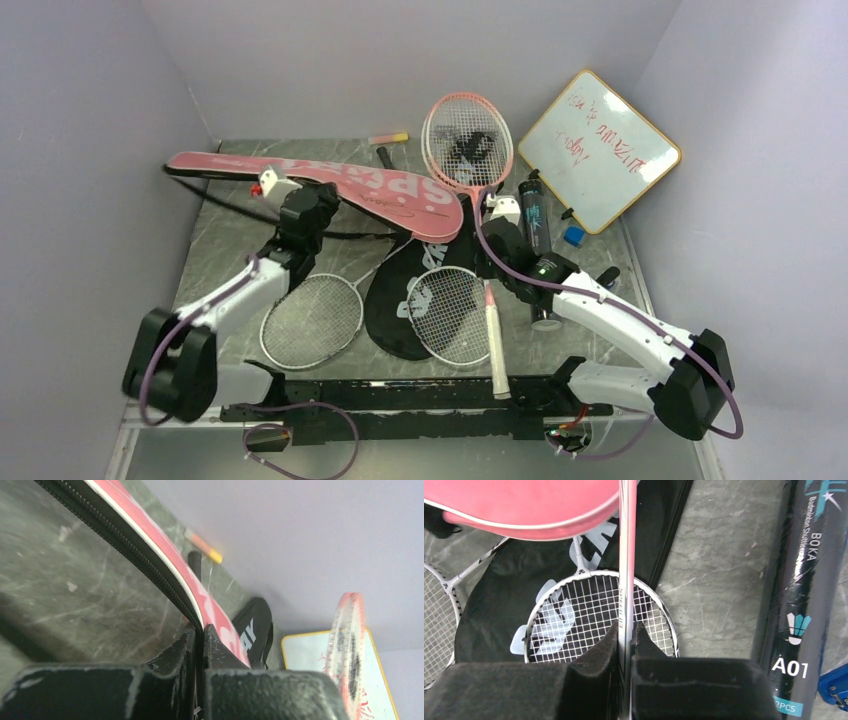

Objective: Pack up the badminton gear
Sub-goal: Adjust the racket bag at the center of the board, then adjust the racket in the racket bag, then pick up the racket bag from the center of the board, then place the racket bag at the center of the board, then adjust the racket bag at the center of the board, then open the racket bag at the center of the board.

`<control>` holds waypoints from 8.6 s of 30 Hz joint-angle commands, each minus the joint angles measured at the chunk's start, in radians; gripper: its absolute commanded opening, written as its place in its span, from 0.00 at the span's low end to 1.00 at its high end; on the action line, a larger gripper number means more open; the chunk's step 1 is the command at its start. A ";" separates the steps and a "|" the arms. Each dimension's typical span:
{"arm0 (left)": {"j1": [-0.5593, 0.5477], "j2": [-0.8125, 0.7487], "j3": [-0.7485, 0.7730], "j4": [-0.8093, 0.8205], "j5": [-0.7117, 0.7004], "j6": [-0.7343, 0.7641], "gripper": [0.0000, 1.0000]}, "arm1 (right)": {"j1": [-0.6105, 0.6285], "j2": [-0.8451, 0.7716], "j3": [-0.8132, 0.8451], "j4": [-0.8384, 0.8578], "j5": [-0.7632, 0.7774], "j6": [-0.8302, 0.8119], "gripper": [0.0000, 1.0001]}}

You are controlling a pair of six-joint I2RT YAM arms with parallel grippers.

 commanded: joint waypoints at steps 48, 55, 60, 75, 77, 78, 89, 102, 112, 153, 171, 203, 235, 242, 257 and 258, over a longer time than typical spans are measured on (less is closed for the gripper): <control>-0.657 0.064 0.298 -0.470 -0.181 0.734 0.97 | -0.018 -0.271 0.110 -0.057 0.192 0.057 0.00; -0.490 0.072 0.260 -0.574 0.316 1.060 0.97 | -0.018 -0.312 0.103 -0.076 0.177 0.053 0.00; -0.466 0.343 0.443 -0.722 0.390 1.191 0.97 | -0.018 -0.315 0.138 -0.112 0.164 0.039 0.00; -0.401 0.548 0.562 -0.771 0.260 1.450 0.82 | -0.018 -0.317 0.128 -0.095 0.131 0.004 0.00; -0.395 0.549 0.560 -0.773 0.247 1.459 0.80 | -0.018 -0.312 0.118 -0.082 0.119 0.006 0.00; -0.394 0.546 0.559 -0.772 0.251 1.462 0.81 | -0.018 -0.310 0.114 -0.078 0.112 0.008 0.00; -0.395 0.430 0.603 -0.828 0.632 1.424 0.93 | -0.018 -0.280 0.110 -0.054 0.097 0.005 0.00; -0.372 0.497 0.663 -0.937 0.314 1.594 0.84 | -0.018 -0.249 0.124 -0.026 0.089 0.002 0.00; -0.317 0.587 0.664 -0.904 0.310 1.608 0.80 | -0.019 -0.224 0.137 -0.015 0.084 0.009 0.00; -0.271 0.468 0.873 -1.302 0.389 0.854 0.12 | -0.018 -0.219 0.101 -0.064 0.085 0.065 0.00; -0.341 0.309 0.608 -1.037 0.421 0.930 0.80 | -0.033 -0.022 -0.035 -0.076 0.132 0.249 0.00; -0.362 0.375 0.436 -1.090 0.308 0.906 0.05 | -0.114 0.112 -0.165 0.152 0.022 0.243 0.04; -0.143 0.397 0.507 -0.804 0.711 0.678 0.45 | -0.139 0.093 -0.192 0.184 -0.026 0.255 0.07; -0.223 0.416 0.556 -0.922 0.564 0.757 0.61 | -0.139 0.101 -0.187 0.185 -0.033 0.249 0.07; -0.301 0.521 0.619 -0.968 0.403 0.768 0.55 | -0.139 0.098 -0.200 0.185 -0.037 0.254 0.07; -0.306 0.528 0.622 -0.971 0.394 0.769 0.55 | -0.139 0.099 -0.200 0.186 -0.038 0.254 0.07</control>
